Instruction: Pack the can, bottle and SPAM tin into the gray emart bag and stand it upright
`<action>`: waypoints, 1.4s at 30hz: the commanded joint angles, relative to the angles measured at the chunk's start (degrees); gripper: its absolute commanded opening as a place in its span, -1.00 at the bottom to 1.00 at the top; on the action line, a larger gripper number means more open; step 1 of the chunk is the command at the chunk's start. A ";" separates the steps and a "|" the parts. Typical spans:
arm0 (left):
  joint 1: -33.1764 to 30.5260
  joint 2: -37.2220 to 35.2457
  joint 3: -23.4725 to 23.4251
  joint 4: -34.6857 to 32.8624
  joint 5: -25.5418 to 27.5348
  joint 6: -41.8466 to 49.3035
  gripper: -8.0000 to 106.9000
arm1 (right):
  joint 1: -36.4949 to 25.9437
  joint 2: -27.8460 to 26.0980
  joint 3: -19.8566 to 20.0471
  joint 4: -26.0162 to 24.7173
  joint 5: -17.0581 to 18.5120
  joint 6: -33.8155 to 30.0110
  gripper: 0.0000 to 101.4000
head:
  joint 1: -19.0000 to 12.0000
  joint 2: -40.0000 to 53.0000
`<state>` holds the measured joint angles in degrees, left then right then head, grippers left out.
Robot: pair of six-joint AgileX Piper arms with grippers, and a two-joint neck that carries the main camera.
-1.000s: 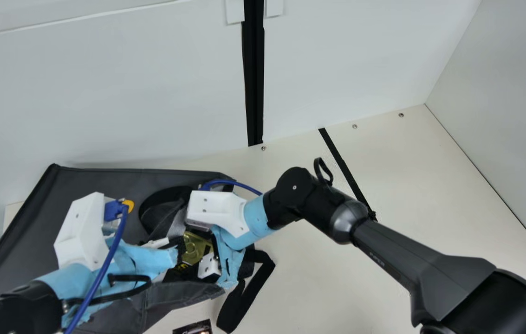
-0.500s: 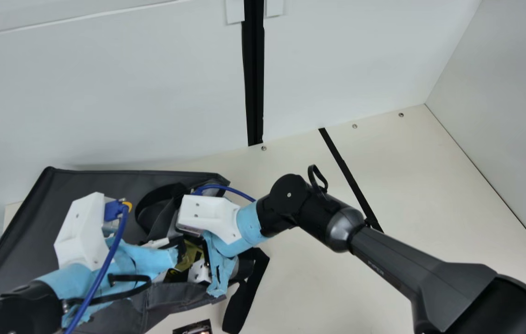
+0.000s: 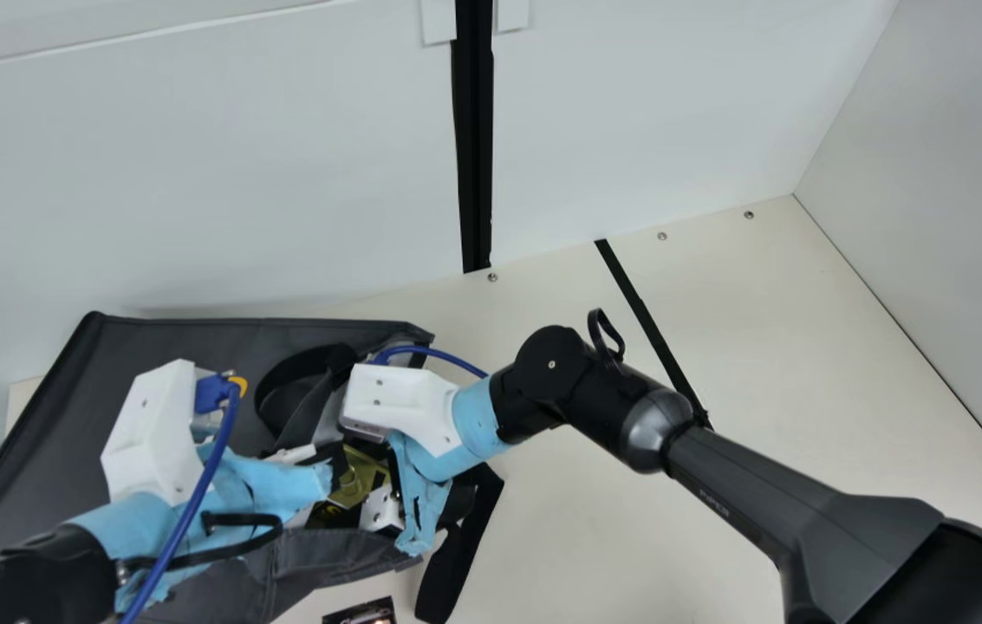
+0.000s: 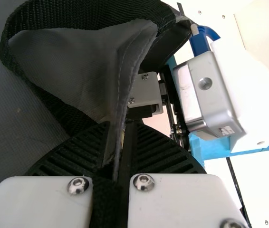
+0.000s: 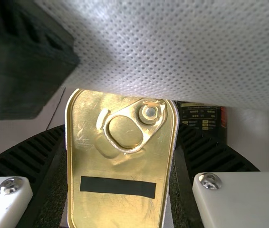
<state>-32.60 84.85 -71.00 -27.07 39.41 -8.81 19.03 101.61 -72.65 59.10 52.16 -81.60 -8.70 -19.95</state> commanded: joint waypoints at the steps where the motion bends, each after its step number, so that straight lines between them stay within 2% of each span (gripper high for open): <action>1: 0.00 0.00 0.00 0.00 0.00 0.00 -1.00 | -0.09 -0.02 0.08 -0.12 0.14 -0.01 -0.21 | -1.30 -0.05; 18: 0.00 0.00 0.00 0.00 0.00 0.00 -1.00 | -1.13 -1.01 0.90 -0.55 0.62 -0.12 0.87 | -1.30 -0.05; 29: 0.00 0.00 0.00 0.00 0.00 0.00 -1.00 | -3.23 -2.80 2.00 -1.41 1.65 -0.33 0.87 | -1.30 -0.05; 42: 0.00 0.00 0.00 0.00 0.00 0.00 -1.00 | -8.70 -6.46 4.51 -2.22 4.13 -0.31 0.87 | -1.30 -0.05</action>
<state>-32.60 84.85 -71.00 -27.07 39.41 -8.81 10.81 95.31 -68.22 56.88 56.19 -81.80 -8.70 -19.86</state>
